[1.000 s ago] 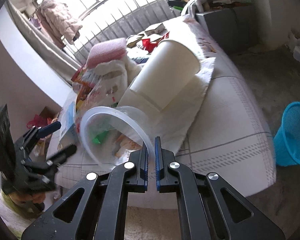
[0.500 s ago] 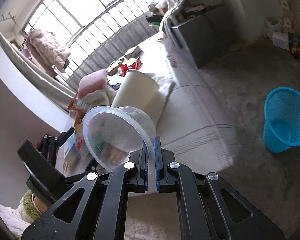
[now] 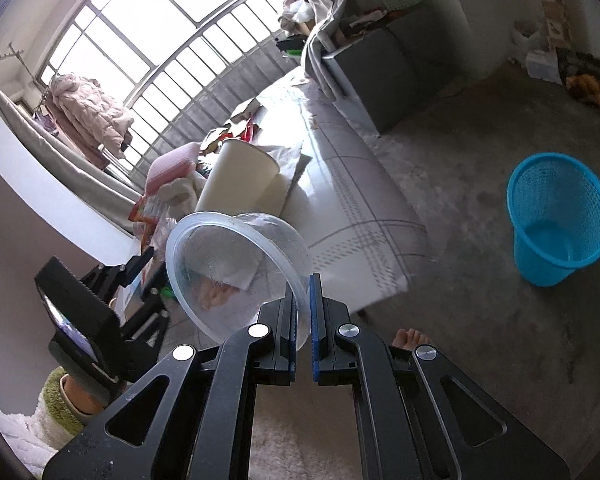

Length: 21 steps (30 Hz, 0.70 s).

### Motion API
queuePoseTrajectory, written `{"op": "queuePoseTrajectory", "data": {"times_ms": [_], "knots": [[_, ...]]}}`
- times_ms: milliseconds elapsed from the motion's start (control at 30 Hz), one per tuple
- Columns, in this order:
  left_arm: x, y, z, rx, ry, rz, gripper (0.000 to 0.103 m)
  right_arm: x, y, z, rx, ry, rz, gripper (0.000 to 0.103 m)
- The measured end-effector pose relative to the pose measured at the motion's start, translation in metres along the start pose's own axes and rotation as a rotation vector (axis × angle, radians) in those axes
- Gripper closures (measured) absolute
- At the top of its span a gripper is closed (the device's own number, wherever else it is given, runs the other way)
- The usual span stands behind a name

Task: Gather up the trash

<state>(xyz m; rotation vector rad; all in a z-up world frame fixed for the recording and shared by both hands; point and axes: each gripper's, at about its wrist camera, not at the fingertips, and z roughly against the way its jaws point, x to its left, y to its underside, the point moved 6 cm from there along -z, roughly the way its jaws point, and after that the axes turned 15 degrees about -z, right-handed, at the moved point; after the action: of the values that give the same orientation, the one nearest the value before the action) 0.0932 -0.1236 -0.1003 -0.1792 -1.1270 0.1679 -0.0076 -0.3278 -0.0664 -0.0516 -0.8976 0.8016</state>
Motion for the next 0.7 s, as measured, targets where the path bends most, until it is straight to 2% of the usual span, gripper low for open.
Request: {"op": "queuePoseTrajectory", "data": {"times_ms": [167,367,467,600,633,700], "knots": [[0.016,0.004,0.019,-0.007,-0.048,0.035,0.097,-0.006,0.0,0.003,-0.007,-0.009,-0.003,0.099],[0.044,0.0,0.061,-0.047,-0.1,0.074,0.098,-0.012,-0.001,0.011,-0.025,-0.037,-0.007,0.099],[0.062,-0.008,0.079,-0.082,-0.069,0.138,0.098,-0.018,-0.005,0.019,-0.045,-0.05,-0.023,0.099],[0.091,-0.032,0.099,-0.165,0.011,0.26,0.098,-0.031,-0.01,0.034,-0.086,-0.051,-0.051,0.099],[0.097,-0.04,0.102,-0.193,0.037,0.286,0.098,-0.036,-0.013,0.039,-0.101,-0.046,-0.059,0.099],[0.109,-0.061,0.104,-0.256,0.136,0.359,0.098,-0.048,-0.02,0.05,-0.135,-0.034,-0.085,0.099]]}}
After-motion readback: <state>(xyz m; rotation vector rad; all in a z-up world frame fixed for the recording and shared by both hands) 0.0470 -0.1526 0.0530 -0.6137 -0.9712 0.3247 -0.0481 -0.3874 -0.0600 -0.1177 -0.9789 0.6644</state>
